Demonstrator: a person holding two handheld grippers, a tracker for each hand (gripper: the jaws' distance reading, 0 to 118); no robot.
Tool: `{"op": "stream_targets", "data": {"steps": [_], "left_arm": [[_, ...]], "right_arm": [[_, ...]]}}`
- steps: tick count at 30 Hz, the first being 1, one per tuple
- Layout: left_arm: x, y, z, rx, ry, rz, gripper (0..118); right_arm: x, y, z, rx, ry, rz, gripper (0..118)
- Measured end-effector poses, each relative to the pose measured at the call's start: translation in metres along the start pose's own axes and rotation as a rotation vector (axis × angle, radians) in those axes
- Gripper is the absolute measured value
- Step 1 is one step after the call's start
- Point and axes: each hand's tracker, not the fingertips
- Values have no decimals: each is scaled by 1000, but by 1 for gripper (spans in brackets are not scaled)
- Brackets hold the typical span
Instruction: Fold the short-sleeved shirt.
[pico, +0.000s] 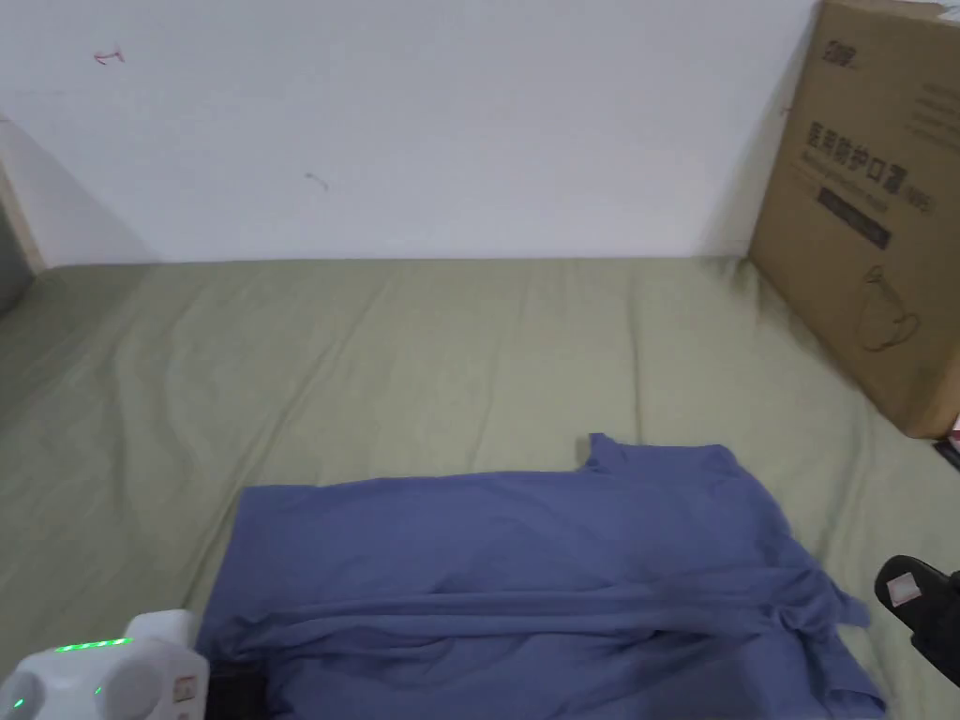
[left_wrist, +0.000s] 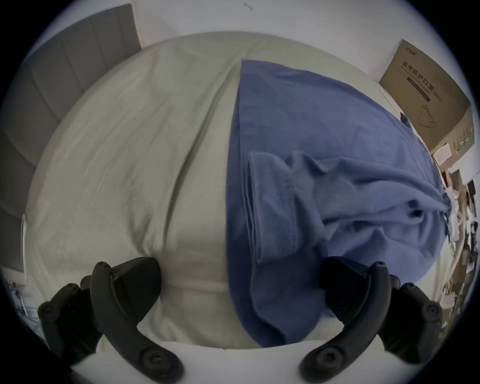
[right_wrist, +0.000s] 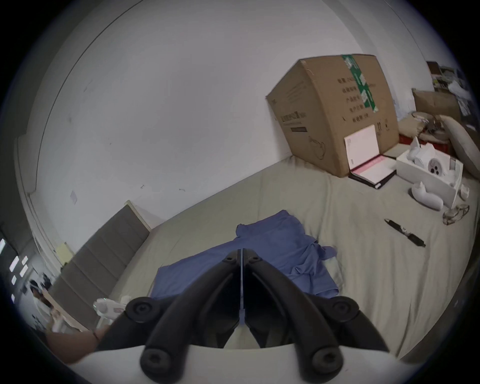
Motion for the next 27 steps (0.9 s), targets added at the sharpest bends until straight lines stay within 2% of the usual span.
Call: {"op": "stream_targets", "data": {"steps": [1,3,4,5,6,7,8,9,10,11,12,13,15,17,18,19,20,21,22,24,25,27], "left_arm": [[2,2,-2,-12,7,32,118],[6,8,3,-45,19,11,118],[7,7,11,-37,22,13,116],[10,9,21,-17,22,0,108],[14,9,34,33,11,-45,85],[17,9,46,73,11,-83,53],[17,10,55,83,-24,-103,12],[13,10,57,76,-32,-114,2],[10,12,63,73,-94,-93,2],[9,15,66,58,-98,-84,2],[8,17,70,64,-93,-86,2],[19,16,79,72,-83,-96,2],[20,18,84,75,-80,-109,2],[16,21,86,65,-89,-92,2],[15,21,86,59,-93,-78,2],[16,21,85,52,-91,-73,2],[16,20,83,43,-85,-74,2],[12,22,78,29,-73,-81,2],[12,22,76,20,-67,-89,2],[12,22,76,11,-74,-95,2],[11,22,77,8,-78,-96,2],[11,23,86,18,-81,-89,2]], "right_arm": [[10,3,-3,-30,41,-57,1],[29,10,-11,-90,152,-147,1],[33,12,-16,-133,67,-82,1],[36,14,-22,-176,52,-33,1],[53,18,-31,-225,50,-1,1],[60,19,-40,-265,33,24,1],[66,20,-49,-303,-2,43,9],[73,21,-64,-370,-43,55,51],[83,21,-82,-465,-94,45,92],[93,17,-101,-584,-139,22,118],[103,12,-120,-712,-123,30,117],[115,8,-140,-756,-234,-44,117],[134,2,-169,-764,-239,-12,116],[141,-3,-193,-770,-308,53,112],[141,-9,-192,-778,-322,85,99],[139,-15,-195,-809,-293,98,89],[137,-19,-199,-841,-297,121,83],[130,-20,-196,-831,-358,232,74],[121,-24,-186,-810,-335,295,57],[115,-18,-179,-826,-274,312,5],[112,-14,-173,-818,-271,311,5],[103,-9,-158,-827,-186,283,5]]}}
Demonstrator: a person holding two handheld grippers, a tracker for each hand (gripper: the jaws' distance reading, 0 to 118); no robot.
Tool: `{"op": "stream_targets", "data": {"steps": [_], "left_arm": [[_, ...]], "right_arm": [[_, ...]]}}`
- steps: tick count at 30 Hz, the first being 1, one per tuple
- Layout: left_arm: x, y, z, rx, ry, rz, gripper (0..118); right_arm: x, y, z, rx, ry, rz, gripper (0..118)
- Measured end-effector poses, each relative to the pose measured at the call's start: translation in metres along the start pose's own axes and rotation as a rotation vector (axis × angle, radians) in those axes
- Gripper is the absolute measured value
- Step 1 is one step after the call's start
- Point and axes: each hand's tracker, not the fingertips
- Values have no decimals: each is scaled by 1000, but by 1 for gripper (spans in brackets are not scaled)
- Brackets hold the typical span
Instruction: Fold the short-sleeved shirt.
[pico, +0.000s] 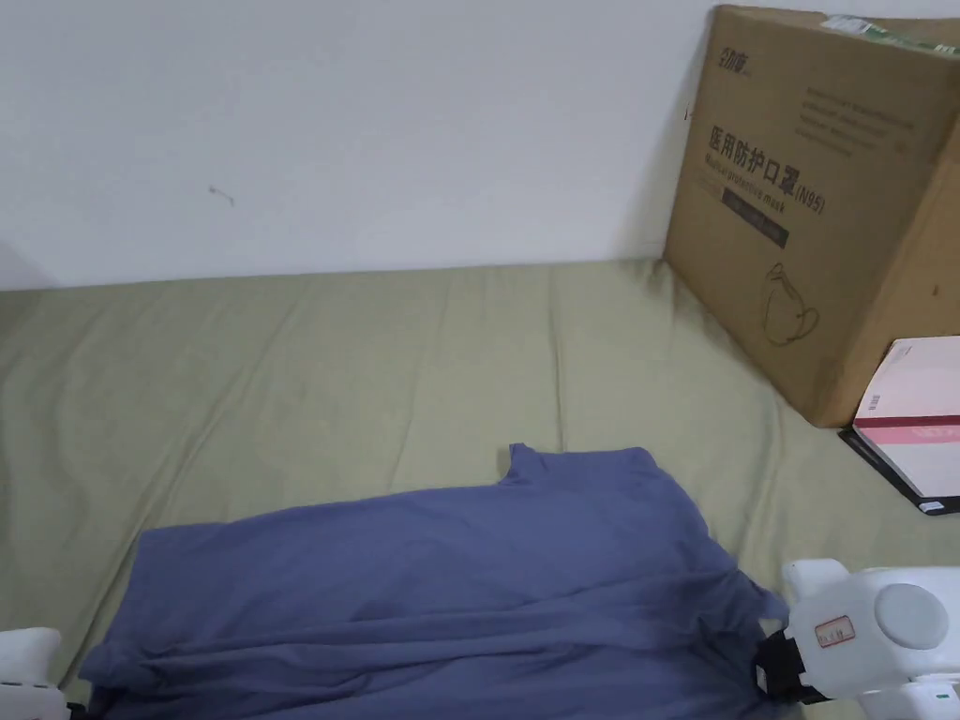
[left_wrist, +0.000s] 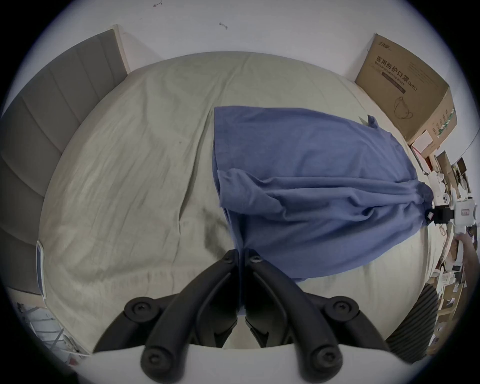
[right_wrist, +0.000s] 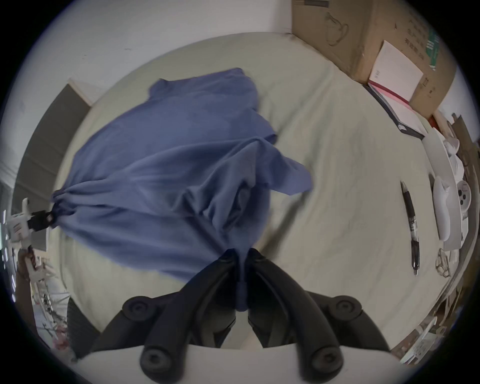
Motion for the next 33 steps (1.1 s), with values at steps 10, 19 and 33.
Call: {"op": "stream_targets", "data": {"steps": [10,19,33], "left_arm": [[-25,-32,84,60,-81,34,2],[-41,-134,32,-195,-95,40,2],[-64,-119,77,-9,-220,285,94]], "right_arm": [[4,-64,118,15,137,-35,5],[10,-133,63,-171,4,-68,5],[2,-127,95,-91,3,-202,106]]}}
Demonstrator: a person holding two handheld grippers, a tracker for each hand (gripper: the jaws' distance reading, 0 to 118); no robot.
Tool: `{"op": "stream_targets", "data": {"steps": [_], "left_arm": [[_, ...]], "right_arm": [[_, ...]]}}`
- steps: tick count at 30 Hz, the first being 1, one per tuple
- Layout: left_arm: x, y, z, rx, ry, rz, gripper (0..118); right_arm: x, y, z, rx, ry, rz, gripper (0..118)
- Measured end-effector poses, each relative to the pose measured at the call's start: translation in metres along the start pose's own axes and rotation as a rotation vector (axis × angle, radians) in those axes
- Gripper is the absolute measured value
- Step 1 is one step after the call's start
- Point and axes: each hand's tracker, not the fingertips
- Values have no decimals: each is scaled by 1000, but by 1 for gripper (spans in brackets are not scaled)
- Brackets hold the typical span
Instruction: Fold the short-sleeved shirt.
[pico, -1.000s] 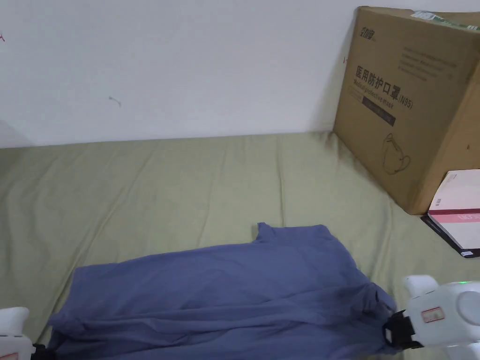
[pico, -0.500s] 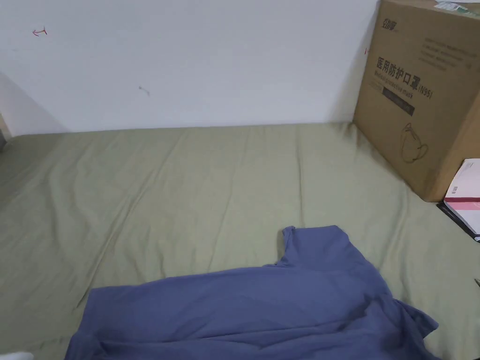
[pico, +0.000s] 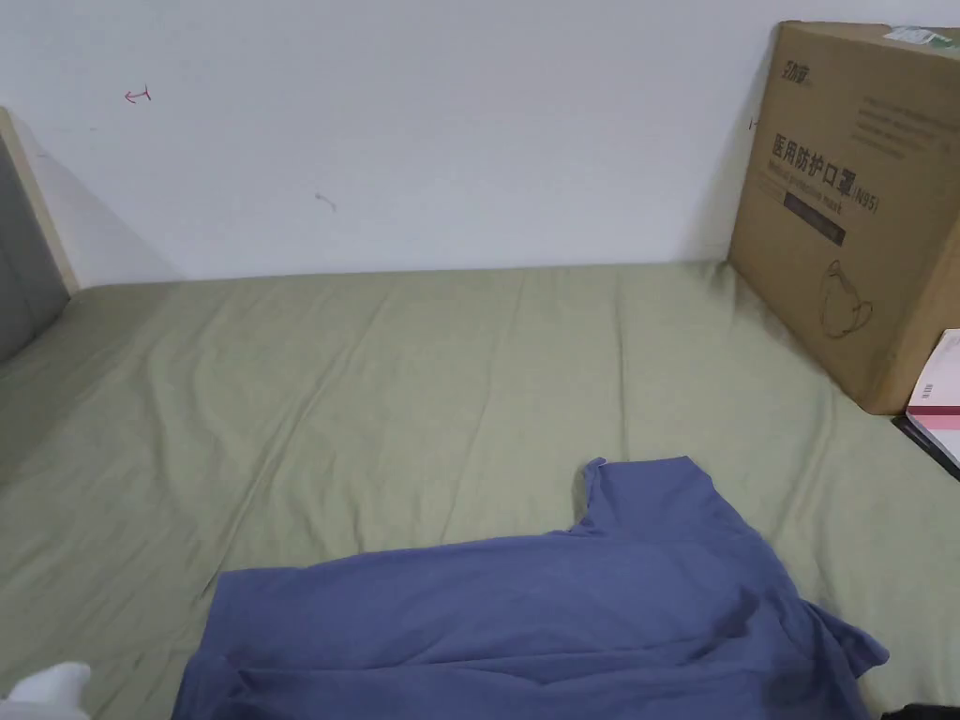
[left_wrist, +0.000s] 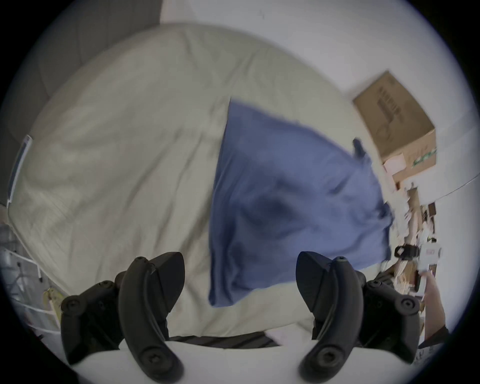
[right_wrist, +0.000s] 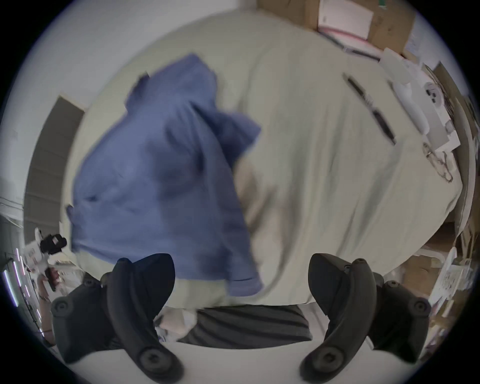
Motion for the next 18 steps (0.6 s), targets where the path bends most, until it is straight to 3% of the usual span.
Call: {"op": "stream_targets", "data": {"steps": [3,6,8,9,10,11,12,13,14,18], "left_arm": [[47,-1,60,277,-38,-114,96],[91,-5,97,535,18,-241,101],[113,-8,110,654,33,-250,100],[120,-9,113,697,5,-249,93],[127,-11,116,732,-17,-244,81],[132,-12,117,752,-47,-244,56],[136,-10,116,748,-66,-254,15],[136,-4,109,729,-48,-255,0],[140,-1,105,714,-19,-266,0],[138,27,91,644,-53,-295,0]], "right_arm": [[-25,-5,55,284,102,51,106],[-61,-15,97,582,155,133,106],[-82,-27,114,762,185,163,105],[-93,-34,120,838,206,183,100],[-100,-35,120,894,255,204,86],[-108,-36,121,918,295,230,56],[-116,-35,121,929,302,237,11],[-125,-33,118,916,265,224,2],[-129,-30,113,926,217,198,2],[-128,-9,97,851,378,104,2]]}}
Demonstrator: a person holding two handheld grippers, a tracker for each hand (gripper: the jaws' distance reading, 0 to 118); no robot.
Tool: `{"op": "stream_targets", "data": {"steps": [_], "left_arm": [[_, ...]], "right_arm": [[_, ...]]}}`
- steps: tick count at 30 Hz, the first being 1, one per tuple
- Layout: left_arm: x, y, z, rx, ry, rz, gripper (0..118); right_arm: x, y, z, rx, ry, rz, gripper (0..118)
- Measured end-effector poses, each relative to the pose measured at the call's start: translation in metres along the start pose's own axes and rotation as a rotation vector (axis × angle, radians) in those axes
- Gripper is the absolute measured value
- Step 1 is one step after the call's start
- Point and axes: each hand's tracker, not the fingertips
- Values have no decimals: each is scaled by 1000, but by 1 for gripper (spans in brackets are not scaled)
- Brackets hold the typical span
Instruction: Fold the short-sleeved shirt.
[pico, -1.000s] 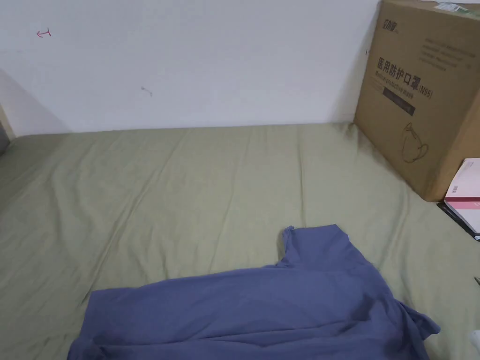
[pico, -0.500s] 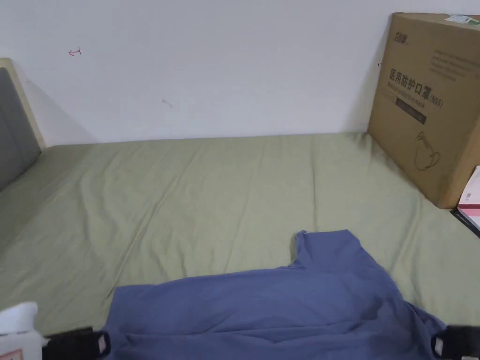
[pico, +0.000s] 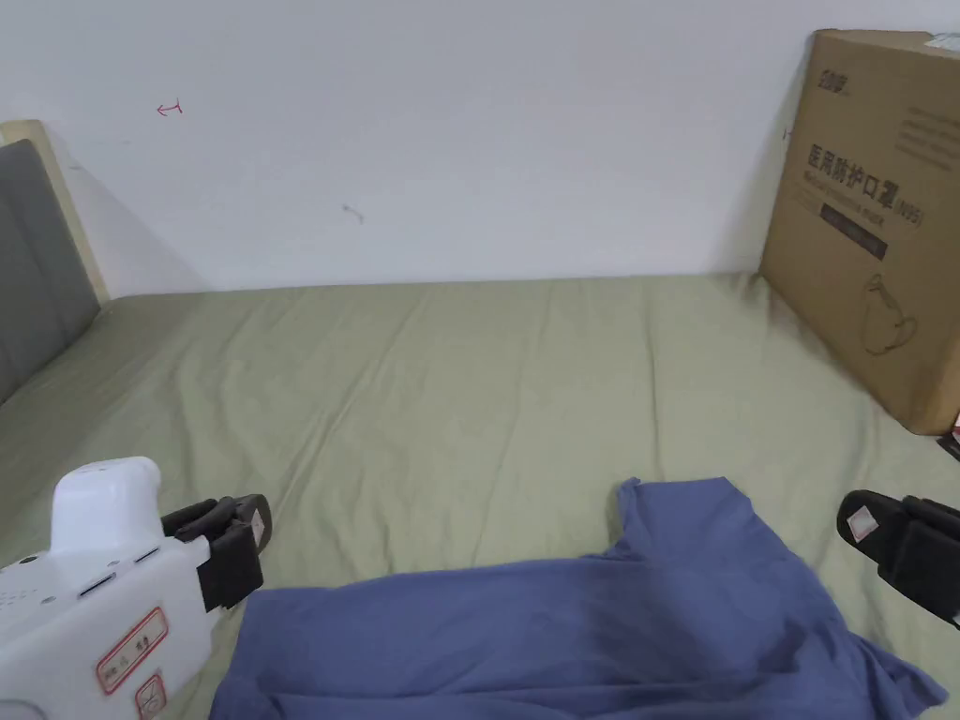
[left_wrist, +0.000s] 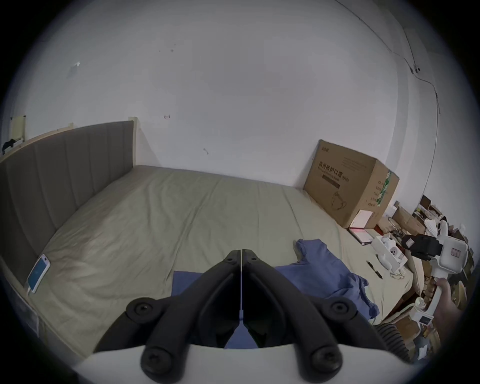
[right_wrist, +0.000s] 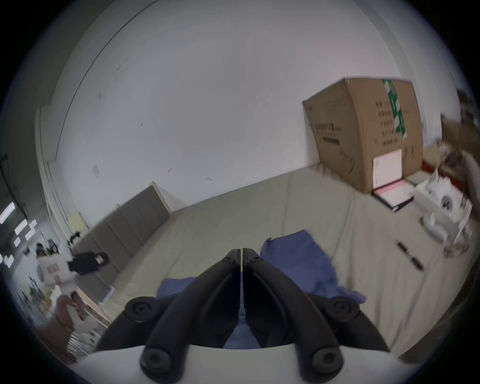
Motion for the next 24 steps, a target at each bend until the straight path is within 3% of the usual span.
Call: {"op": "stream_targets", "data": {"steps": [2,4,5,8,10,11,12,13,14,19,24], "left_arm": [[-18,16,-34,-126,27,7,0],[-47,23,-91,-409,33,54,0],[-62,19,-116,-516,21,73,0],[-90,2,-171,-586,75,40,1],[-108,-7,-199,-612,122,39,6],[-119,-13,-213,-613,147,38,24],[-128,-20,-227,-624,135,57,68],[-134,-28,-239,-651,144,64,99],[-138,-34,-247,-657,142,65,110],[-147,-74,-279,-763,188,14,107],[-142,-100,-282,-733,187,-16,114]], "right_arm": [[9,2,-14,-24,42,-75,2],[20,3,-31,-66,99,-167,2],[28,-3,-42,-105,175,-235,2],[49,-12,-68,-172,172,-311,2],[56,-17,-79,-179,156,-298,2],[58,-18,-83,-191,151,-283,2],[58,-19,-86,-207,147,-256,2],[59,-19,-89,-220,138,-229,2],[59,-19,-91,-231,120,-206,2],[41,-14,-96,-246,68,-170,2],[57,6,-95,-159,-116,-253,2]]}}
